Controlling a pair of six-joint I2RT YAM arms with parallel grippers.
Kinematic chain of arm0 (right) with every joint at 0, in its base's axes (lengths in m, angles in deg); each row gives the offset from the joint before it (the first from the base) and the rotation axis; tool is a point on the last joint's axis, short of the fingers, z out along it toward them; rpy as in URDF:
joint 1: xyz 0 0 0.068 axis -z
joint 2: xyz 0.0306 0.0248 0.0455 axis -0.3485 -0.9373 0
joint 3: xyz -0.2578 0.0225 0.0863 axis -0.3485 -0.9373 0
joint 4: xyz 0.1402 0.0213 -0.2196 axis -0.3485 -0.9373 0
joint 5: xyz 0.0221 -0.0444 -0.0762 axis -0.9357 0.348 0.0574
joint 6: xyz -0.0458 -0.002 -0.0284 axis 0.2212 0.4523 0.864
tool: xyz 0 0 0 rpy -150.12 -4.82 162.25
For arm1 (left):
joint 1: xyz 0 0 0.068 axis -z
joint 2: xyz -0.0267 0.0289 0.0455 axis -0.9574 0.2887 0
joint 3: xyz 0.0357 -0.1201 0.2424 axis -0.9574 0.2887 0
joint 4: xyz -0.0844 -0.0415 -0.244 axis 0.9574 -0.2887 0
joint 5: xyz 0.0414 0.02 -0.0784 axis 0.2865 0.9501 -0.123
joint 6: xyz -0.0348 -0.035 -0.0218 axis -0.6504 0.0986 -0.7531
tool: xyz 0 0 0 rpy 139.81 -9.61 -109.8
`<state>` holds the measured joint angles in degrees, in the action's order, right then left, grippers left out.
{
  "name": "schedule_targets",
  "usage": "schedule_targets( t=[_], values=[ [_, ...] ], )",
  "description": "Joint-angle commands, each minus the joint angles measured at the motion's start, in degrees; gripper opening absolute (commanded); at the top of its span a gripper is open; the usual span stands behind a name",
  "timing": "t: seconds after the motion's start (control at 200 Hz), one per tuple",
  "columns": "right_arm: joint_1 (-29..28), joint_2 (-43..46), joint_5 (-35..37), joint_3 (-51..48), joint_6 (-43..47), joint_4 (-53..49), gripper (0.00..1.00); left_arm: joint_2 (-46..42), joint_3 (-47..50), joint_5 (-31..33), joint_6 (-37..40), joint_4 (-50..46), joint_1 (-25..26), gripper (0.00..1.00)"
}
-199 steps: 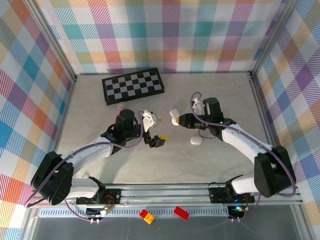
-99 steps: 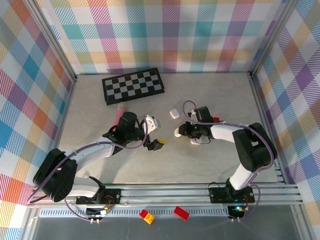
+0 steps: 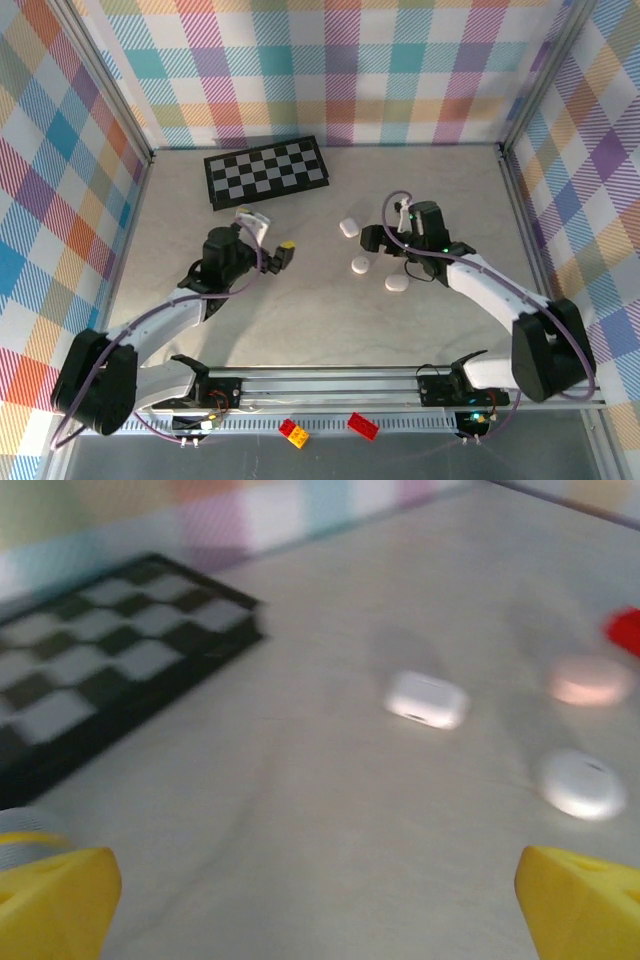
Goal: Insert the wireless bluetooth earbuds into the charging case
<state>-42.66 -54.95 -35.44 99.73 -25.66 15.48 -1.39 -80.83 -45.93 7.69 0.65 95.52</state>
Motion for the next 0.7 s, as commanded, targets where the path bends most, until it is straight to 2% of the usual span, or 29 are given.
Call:
schedule_targets(
  t=[0.0,0.095,0.14,0.28,0.345,0.41,0.475,0.525,0.7],
  values=[
    [2.43,3.66,9.59,0.4,10.45,-0.78,0.99,-3.76,3.22,13.74,-3.93,3.77,-3.41,1.0],
    [3.9,4.86,16.42,-2.91,17.5,5.16,0.99,-3.8,5.77,18.49,-3.27,4.89,-6.41,1.0],
    [4.53,4.91,17.48,-5.91,21.0,9.72,0.99,-3.06,7.19,19.38,-3.33,6.31,-8.01,1.0],
    [6.3,1.14,19.02,-14.31,30.1,26.22,0.99,3.79,12.91,16.69,-5.94,19.0,-14.13,1.0],
    [8.04,-1.76,18.22,-16.04,30.04,30.43,0.99,8.12,13.87,15.21,-6.46,25.3,-15.98,1.0],
    [10.13,-4.16,16.71,-18.15,29.44,35.97,0.99,9.65,12.68,13.79,-7.29,25.28,-17.03,1.0],
    [12.44,-6.38,14.95,-19.14,28.68,40.54,0.99,12.14,10.67,9.78,-10.13,24.77,-19.49,1.0],
    [13.91,-6.25,12.44,-18.9,28.74,40.51,0.99,14.83,10.04,7.51,-12.03,26.75,-21.13,1.0],
    [20.29,-11.03,3.92,-22.18,24.12,50.82,0.99,26.08,9.42,6.15,-12.15,36.79,-21.6,1.0]
  ],
)
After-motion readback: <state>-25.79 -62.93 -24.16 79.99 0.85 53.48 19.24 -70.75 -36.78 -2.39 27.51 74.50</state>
